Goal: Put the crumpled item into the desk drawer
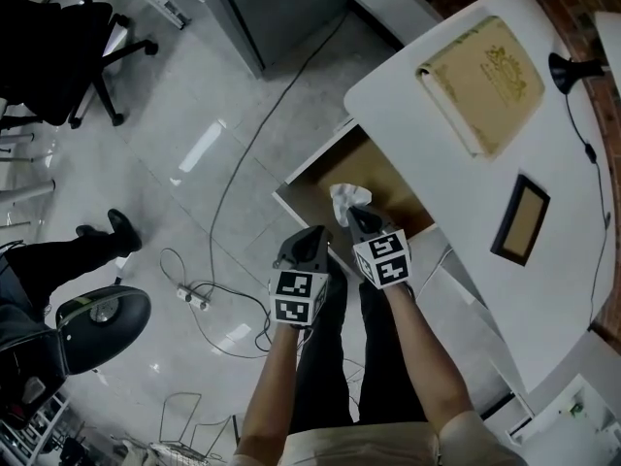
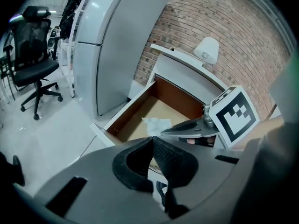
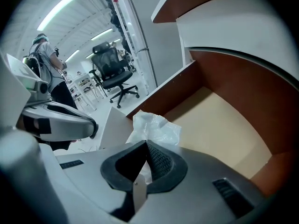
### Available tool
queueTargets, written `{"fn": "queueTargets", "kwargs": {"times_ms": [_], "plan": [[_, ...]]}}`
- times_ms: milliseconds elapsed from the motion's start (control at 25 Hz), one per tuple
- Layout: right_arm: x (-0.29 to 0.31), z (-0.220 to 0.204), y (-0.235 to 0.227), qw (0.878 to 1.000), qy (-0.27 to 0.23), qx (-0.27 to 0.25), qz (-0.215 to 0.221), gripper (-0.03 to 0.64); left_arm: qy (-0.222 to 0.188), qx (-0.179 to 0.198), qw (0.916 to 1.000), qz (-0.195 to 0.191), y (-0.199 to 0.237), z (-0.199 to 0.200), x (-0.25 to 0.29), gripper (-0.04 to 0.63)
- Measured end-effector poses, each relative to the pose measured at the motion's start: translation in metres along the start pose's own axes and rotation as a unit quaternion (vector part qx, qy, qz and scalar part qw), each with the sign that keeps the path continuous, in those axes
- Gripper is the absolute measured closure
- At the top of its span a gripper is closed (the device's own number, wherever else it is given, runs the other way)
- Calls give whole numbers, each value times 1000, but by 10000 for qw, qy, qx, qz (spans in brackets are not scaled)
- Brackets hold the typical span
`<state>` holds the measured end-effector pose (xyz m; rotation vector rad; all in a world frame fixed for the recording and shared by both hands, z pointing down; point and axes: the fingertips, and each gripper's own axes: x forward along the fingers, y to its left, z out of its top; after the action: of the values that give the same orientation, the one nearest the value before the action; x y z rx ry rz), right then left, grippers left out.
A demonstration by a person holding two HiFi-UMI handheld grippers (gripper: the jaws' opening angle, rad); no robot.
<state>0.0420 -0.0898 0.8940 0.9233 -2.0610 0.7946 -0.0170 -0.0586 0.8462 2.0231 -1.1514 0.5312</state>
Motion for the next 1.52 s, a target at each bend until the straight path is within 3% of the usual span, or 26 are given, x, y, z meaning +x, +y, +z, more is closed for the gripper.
{"fn": "queueTargets", "kwargs": {"times_ms": [320,720,1520], "plan": [[33,-4,-3,9987,431,-288,6,591,55,-32,10000,-3,9,0,7,580],[51,-10,0,9963,799,-282,120,591,66,-222,9997,64,22,-3,9,580],[26,-12,-3,9976,678,-102,-53,574,170,-175,9997,-29,12,-7,-2,580]]}}
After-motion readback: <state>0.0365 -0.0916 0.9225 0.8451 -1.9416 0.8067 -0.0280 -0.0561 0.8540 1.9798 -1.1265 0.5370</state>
